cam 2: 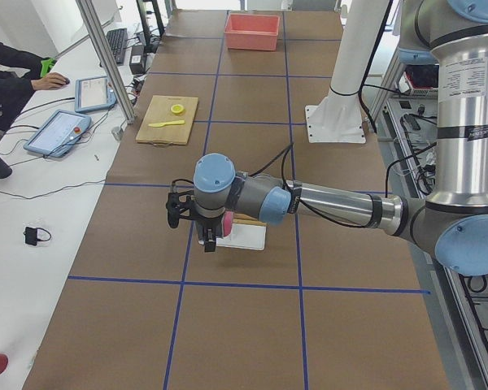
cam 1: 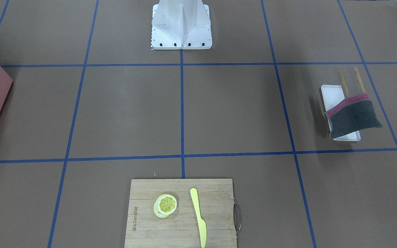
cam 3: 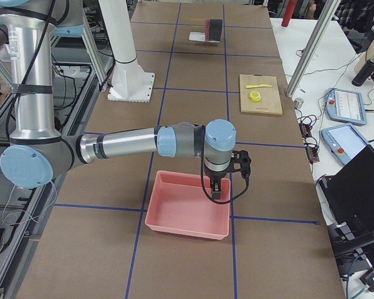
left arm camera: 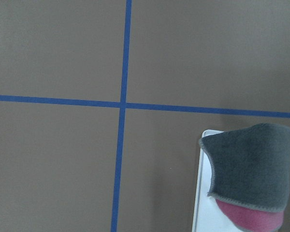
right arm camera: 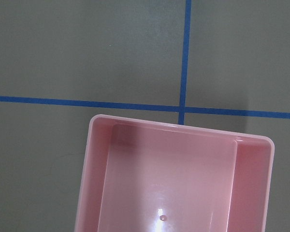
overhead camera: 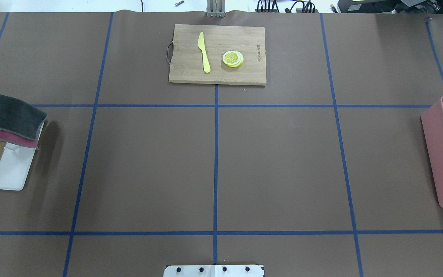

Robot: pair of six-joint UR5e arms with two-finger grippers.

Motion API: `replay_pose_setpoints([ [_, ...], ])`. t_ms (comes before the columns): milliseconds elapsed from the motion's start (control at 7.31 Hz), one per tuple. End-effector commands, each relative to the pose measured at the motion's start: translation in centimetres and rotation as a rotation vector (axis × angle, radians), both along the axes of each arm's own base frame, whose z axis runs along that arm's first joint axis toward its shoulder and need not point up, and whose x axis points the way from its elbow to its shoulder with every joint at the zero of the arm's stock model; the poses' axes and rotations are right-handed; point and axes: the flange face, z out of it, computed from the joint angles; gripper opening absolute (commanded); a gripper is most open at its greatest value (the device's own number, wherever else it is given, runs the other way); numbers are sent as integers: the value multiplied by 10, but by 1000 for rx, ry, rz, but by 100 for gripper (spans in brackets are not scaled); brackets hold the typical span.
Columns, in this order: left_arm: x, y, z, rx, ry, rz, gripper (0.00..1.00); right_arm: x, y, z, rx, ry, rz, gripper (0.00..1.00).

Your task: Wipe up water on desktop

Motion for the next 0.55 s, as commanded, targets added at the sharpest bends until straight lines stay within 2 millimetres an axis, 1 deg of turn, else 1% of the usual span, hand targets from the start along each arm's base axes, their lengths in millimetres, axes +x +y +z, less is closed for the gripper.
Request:
replay_pose_setpoints([
  [0,43,-39,9,2,63,1,98,-2,0,-3,-4,-26,3,100],
  [137,77,-39,10,0,104,-5,98,-3,0,-6,0,-40,3,100],
  [274,115,-34,5,-14,146,5,98,-3,0,-7,1,-40,4,100],
  [410,131,-31,-3,-37,177,-2,98,-3,-1,-9,2,-40,4,100],
])
